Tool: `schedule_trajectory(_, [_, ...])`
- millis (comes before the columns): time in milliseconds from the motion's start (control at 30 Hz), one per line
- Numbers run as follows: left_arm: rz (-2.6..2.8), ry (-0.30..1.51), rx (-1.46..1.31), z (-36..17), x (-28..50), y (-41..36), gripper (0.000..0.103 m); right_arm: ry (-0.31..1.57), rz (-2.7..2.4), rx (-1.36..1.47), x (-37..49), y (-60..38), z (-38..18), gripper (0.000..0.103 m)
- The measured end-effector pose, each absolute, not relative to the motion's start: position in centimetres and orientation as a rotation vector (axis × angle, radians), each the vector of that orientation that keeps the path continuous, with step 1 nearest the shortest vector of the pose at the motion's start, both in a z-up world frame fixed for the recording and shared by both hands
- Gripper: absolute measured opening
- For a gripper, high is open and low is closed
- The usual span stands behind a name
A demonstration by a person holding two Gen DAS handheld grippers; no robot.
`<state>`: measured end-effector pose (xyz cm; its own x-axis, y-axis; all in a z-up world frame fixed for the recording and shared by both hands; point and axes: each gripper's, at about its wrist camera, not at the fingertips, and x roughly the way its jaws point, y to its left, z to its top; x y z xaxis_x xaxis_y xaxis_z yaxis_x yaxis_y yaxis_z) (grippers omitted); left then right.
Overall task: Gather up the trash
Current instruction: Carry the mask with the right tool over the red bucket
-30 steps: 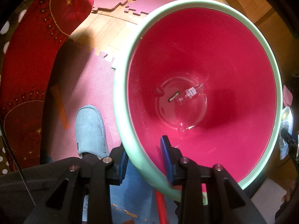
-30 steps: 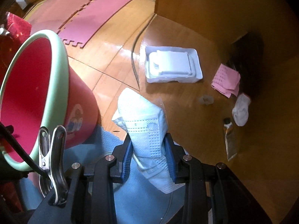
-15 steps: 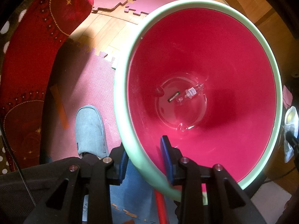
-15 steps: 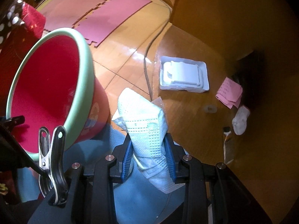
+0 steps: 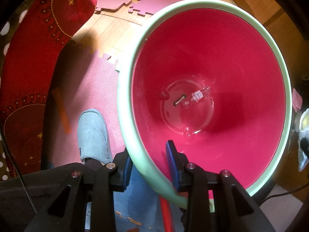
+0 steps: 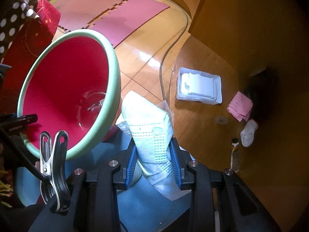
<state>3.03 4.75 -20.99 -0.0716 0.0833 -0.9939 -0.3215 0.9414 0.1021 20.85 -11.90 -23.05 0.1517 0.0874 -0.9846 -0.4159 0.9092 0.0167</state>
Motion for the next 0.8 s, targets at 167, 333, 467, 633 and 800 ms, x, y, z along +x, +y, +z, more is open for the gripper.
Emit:
schedule_trajectory(167, [0.337,1.611,-0.186,-21.0,3.0,4.8,0.034,1.350,0.406,-0.309,20.7,-11.0,-21.7,0.033])
schedule_trajectory(333, [0.336,1.611,-0.186,-21.0,3.0,4.7,0.034,1.328,0.444,-0.323,20.6,-9.9,-20.5,0.033])
schedule_trajectory(467, [0.336,1.612,-0.187,-21.0,3.1,4.8,0.034,1.312,0.477,-0.339,20.5,-8.8,-19.8,0.033])
schedule_trajectory(633, [0.336,1.612,-0.186,-21.0,3.1,4.7,0.034,1.298,0.506,-0.349,20.4,-7.9,-19.3,0.033])
schedule_trajectory(800, [0.336,1.612,-0.186,-20.9,3.1,4.8,0.034,1.288,0.542,-0.357,20.4,-6.7,-18.9,0.033])
